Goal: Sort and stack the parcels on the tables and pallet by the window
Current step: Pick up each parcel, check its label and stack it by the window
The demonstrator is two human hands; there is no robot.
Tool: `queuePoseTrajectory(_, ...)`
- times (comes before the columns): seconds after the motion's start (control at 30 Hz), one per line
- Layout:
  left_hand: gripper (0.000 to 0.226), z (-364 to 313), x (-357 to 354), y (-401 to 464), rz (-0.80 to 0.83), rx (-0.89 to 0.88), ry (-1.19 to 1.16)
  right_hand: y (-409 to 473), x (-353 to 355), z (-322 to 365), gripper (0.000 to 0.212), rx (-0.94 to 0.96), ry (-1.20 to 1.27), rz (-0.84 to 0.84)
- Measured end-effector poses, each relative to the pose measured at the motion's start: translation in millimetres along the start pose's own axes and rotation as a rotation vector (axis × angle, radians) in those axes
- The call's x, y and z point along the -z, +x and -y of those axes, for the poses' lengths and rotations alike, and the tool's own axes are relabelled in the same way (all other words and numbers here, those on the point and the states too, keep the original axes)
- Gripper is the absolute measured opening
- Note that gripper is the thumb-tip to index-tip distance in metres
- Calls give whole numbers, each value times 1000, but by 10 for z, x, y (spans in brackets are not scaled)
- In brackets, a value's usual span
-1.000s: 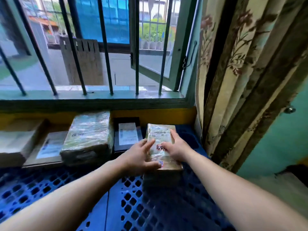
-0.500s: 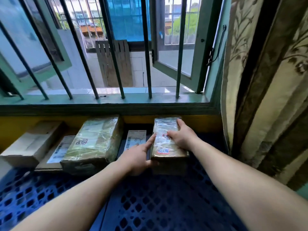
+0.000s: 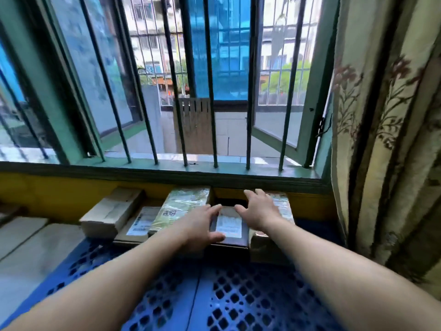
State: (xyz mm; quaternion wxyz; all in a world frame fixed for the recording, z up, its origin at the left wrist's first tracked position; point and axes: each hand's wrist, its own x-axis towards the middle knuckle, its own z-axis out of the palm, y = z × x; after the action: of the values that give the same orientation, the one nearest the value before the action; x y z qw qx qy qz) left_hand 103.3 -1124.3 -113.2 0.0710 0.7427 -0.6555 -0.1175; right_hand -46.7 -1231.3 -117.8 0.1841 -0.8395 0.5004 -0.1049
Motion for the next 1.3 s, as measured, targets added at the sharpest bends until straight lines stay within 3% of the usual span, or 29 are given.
queuePoseTrajectory(0.2,83,1156,427,-1371,-48,191,18,-462,-332,1455,68,155,-39,86)
queuePoseTrajectory(0.5,85,2915,790,-4106,-143,690,-85,-1528,-1370,4196,73,571,-122,282)
queuePoseTrajectory(0.67,83,3530,896,-5102,-175,875,-103,-1985,-1852,5170,72,762,-133,325)
queuePoseTrajectory(1.03,85,4919,945,-5449,-166,975,-186,-1638,-2787,6617,74,811,-108,425)
queuePoseTrajectory(1.2,82,5687,1266,-5493,-175,1022,-159,-1333,-3108,7399,54,875,-137,438)
queuePoseTrajectory(1.3,80,6081,1437,-5599,-208,1042,-149,-1254,-3233,7856,64,839,-69,464)
